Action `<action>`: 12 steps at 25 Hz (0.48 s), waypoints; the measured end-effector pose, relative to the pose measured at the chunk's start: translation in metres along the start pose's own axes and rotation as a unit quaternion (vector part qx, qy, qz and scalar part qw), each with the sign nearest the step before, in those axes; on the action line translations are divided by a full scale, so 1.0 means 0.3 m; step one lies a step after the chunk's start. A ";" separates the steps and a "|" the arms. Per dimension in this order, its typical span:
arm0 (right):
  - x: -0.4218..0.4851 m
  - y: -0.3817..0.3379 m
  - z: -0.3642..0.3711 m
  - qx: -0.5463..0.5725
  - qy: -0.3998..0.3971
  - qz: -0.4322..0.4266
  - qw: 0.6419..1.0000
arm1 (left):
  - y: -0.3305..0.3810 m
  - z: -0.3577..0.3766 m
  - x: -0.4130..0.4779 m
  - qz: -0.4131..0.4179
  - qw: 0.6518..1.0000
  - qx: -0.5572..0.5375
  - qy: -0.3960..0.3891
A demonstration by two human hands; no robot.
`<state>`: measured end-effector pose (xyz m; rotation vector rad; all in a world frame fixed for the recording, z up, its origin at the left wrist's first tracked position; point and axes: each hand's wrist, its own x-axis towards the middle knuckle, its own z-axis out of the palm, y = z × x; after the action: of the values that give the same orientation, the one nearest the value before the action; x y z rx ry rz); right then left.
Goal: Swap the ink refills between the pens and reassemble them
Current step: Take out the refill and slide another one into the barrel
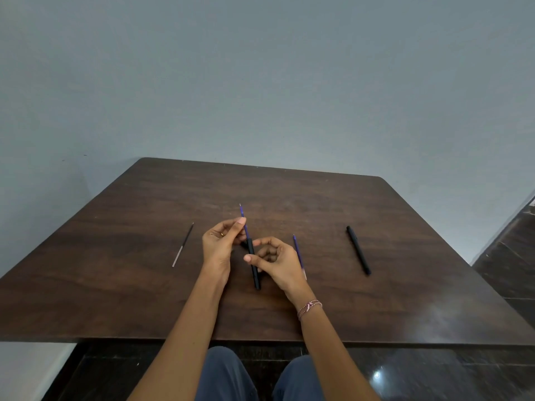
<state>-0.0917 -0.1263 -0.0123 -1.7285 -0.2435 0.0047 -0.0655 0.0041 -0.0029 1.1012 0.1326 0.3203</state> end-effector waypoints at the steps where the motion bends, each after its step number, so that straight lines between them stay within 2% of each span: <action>1: -0.003 -0.002 0.000 0.000 -0.003 0.002 1.000 | 0.002 -0.001 0.001 0.000 1.000 -0.010 0.006; 12: 0.003 -0.014 0.002 -0.036 -0.021 0.016 0.999 | 0.013 -0.026 0.063 -0.001 0.996 -0.066 0.058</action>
<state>-0.0917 -0.1249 -0.0083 -1.8048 -0.2492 0.0567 -0.0504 0.0183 -0.0020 0.9522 0.2125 0.3869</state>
